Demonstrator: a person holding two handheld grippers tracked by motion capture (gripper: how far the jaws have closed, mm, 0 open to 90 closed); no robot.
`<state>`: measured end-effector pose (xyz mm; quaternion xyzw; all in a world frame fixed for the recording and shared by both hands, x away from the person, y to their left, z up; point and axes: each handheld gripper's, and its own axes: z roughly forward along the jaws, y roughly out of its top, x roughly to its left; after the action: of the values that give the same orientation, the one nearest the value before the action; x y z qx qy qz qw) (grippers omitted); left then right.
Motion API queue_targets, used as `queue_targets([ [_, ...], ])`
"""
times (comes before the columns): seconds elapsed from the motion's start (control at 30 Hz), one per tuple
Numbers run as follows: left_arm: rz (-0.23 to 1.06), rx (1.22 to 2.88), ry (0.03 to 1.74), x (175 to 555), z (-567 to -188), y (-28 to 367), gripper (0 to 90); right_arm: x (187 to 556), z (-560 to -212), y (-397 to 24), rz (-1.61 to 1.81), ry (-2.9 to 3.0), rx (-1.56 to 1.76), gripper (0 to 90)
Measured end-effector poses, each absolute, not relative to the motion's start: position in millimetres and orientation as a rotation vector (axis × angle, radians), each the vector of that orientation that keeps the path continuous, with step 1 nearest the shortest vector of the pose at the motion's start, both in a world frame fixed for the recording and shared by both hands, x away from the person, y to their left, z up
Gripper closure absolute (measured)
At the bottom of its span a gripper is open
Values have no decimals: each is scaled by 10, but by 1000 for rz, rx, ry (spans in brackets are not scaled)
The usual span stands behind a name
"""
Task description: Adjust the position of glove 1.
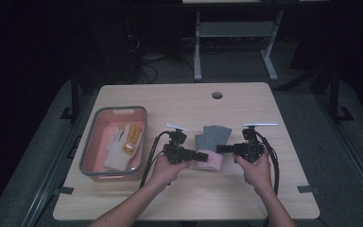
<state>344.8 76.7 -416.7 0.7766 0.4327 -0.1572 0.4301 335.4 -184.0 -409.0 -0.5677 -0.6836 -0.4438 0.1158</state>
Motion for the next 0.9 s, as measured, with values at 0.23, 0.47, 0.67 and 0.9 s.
queue_targets([
  [0.23,-384,1939,1086,3448,-4155,844,614,3381,-4102,-1768,-1294,-2003,-1650,776],
  [0.47,-376,1930,1092,3454,-4123,930,614,3424,-4062,-1682,-1286,-2026,-1636,776],
  [0.67,-365,1922,1100,3462,-4091,1014,614,3464,-4021,-1594,-1288,-2027,-1618,776],
  [0.9,-360,1919,1106,3480,-4060,1088,614,3513,-3982,-1514,-1288,-2043,-1598,776],
])
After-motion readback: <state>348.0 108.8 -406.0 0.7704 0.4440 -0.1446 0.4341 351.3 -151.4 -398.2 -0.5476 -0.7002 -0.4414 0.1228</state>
